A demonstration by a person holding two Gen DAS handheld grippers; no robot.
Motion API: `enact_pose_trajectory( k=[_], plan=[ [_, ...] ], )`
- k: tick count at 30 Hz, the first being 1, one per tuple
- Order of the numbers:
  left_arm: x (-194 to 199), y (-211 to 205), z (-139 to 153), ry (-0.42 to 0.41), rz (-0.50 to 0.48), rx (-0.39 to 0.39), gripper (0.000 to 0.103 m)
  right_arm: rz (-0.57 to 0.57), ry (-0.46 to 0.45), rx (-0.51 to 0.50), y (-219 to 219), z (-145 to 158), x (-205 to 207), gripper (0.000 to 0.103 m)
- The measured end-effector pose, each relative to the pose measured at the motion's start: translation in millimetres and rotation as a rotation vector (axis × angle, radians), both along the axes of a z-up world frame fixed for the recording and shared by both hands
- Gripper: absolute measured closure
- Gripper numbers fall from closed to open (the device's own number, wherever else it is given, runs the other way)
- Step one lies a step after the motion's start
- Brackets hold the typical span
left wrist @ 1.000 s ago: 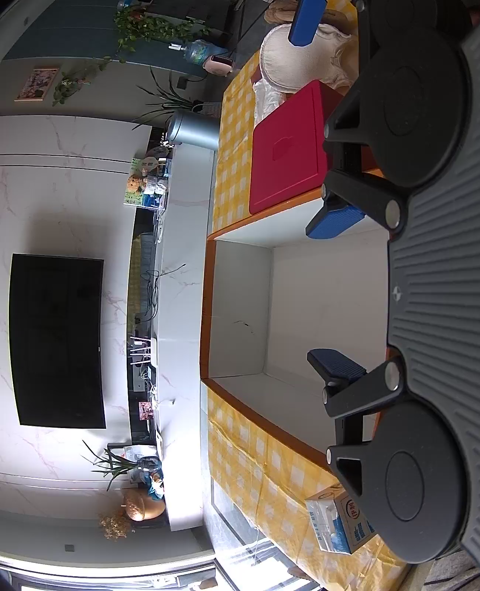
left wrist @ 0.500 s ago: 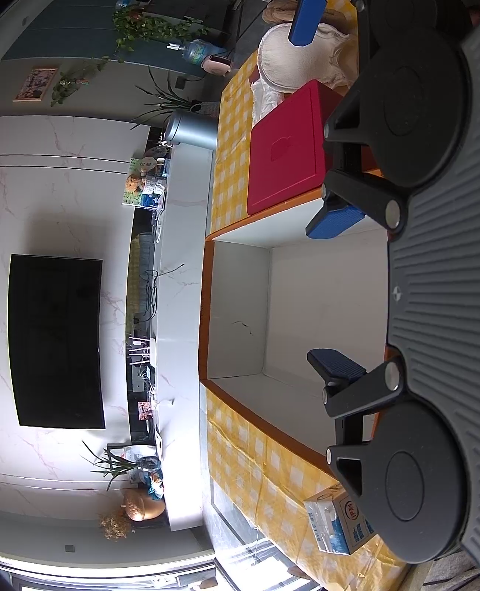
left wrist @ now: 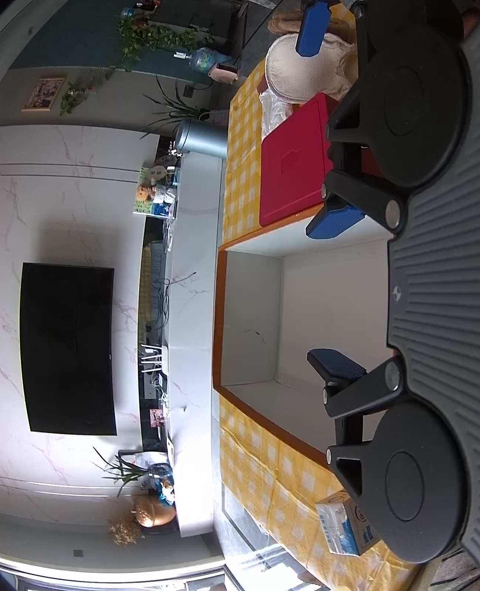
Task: Organize soft objects
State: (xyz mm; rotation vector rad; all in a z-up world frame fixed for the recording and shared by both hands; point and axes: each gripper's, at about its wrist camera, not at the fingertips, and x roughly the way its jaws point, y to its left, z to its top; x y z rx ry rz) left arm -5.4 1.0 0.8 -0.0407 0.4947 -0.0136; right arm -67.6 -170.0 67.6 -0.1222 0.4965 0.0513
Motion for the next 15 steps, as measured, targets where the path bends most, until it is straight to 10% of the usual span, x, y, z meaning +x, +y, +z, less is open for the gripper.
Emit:
enact_pose_trajectory(
  k=[15],
  plan=[
    [12.8, -23.6, 27.9, -0.017, -0.126, 0.000, 0.015, -0.130, 0.043, 0.027, -115.9, 39.4, 1.2, 0.002]
  ],
)
